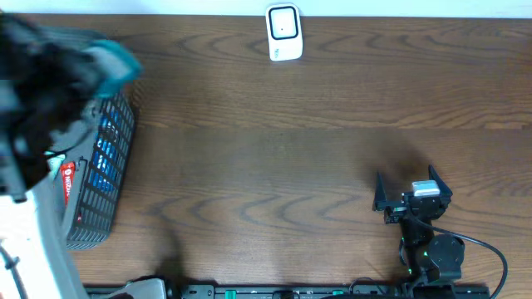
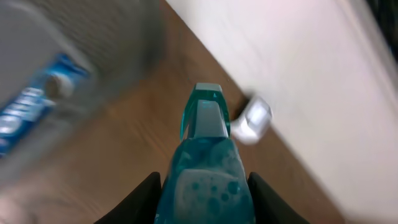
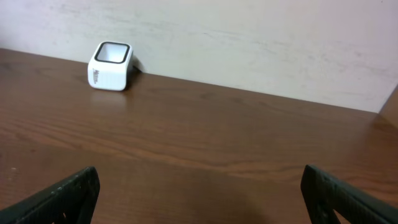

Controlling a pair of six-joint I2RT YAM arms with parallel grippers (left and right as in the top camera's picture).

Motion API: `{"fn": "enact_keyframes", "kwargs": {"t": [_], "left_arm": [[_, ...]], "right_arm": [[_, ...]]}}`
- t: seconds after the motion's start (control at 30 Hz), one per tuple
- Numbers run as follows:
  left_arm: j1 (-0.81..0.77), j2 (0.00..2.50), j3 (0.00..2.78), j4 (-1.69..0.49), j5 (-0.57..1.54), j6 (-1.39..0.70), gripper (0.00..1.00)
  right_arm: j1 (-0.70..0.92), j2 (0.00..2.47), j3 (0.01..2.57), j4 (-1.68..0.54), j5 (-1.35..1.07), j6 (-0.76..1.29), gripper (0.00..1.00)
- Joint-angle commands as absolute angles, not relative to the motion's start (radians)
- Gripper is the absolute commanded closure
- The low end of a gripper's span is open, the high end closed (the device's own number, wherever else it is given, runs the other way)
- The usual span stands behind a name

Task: Scan the item barcode
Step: 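Lift teal bottle with left gripper and move it toward the scanner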

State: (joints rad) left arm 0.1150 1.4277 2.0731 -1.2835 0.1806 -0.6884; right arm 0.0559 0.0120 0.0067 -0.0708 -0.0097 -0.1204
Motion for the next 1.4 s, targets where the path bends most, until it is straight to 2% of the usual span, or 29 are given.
{"fn": "enact_keyframes", "kwargs": {"t": [0.0, 0.23, 0.53, 0.67, 0.97, 1.23, 1.37], "left_arm": [[-0.057, 1.49, 2.097, -1.273, 0.198, -0.588, 0.62], [-0.295, 1.678, 2.096, -1.294, 0.198, -0.322, 0.61], [-0.478, 1.895, 2.096, -1.365, 0.197, 0.092, 0.6], [-0.517, 1.961, 2.093, -1.379, 0.19, 0.214, 0.6], [-0.522, 2.123, 2.087, -1.361, 0.186, 0.361, 0.57], [-0.525, 2.202, 2.083, -1.308, 0.142, 0.39, 0.56], [-0.527, 2.204, 2.08, -1.287, 0.142, 0.389, 0.51]], "right_arm": [[0.051, 0.006, 0.006, -0.075, -0.006, -0.113, 0.01], [0.051, 0.006, 0.006, -0.075, -0.006, -0.113, 0.01], [0.051, 0.006, 0.006, -0.075, -0.006, -0.113, 0.01], [0.051, 0.006, 0.006, -0.075, -0.006, -0.113, 0.01], [0.051, 0.006, 0.006, -0.075, -0.006, -0.113, 0.01], [0.051, 0.006, 0.006, -0.075, -0.006, -0.113, 0.01], [0.051, 0.006, 0.006, -0.075, -0.006, -0.113, 0.01]]}}
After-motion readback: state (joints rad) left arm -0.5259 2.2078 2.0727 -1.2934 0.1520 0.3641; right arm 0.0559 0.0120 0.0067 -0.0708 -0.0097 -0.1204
